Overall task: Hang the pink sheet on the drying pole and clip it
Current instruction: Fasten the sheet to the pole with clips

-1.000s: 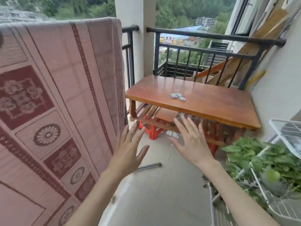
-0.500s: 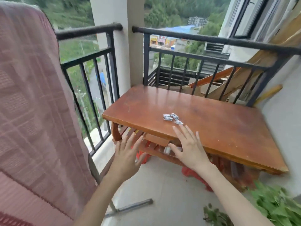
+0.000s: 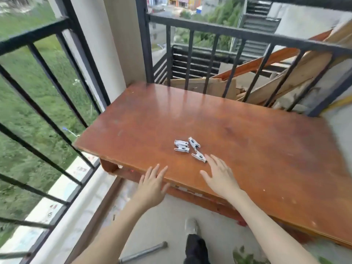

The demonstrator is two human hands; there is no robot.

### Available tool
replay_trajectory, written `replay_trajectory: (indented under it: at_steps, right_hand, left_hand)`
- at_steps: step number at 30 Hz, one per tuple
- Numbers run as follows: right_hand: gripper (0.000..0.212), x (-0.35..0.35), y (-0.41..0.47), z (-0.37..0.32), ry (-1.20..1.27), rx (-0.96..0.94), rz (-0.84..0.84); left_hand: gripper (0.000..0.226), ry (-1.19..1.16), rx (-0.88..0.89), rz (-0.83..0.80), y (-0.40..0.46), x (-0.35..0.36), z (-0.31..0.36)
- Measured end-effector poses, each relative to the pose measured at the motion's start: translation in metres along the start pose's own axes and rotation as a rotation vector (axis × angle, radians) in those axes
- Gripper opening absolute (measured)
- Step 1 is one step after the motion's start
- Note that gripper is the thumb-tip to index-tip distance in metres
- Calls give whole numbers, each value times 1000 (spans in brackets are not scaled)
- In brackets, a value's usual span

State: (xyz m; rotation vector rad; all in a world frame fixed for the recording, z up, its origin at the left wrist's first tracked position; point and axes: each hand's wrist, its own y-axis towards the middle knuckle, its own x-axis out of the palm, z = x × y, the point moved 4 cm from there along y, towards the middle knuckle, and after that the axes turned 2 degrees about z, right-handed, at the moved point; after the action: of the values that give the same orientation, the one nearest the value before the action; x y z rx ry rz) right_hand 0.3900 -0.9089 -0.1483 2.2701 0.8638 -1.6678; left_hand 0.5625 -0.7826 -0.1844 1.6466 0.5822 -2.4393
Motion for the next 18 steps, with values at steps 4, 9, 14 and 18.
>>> replay_trajectory:
  at_steps: [4,9,14,18]
  right_hand:
    - [53,26,76,33,39,13,-73]
    - [53,57,137,65,32,17,-186]
    - [47,82,171,70,22,-35,-237]
    - [36,88,180,72,40,-63,-250]
  left_hand:
    - [56,5,-82,-68,78,32,16]
    - [58,12,-106,-94,153,55,40]
    - [59,-30,-160,-89,189,77,41]
    - [63,3,-159,149,195,79,39]
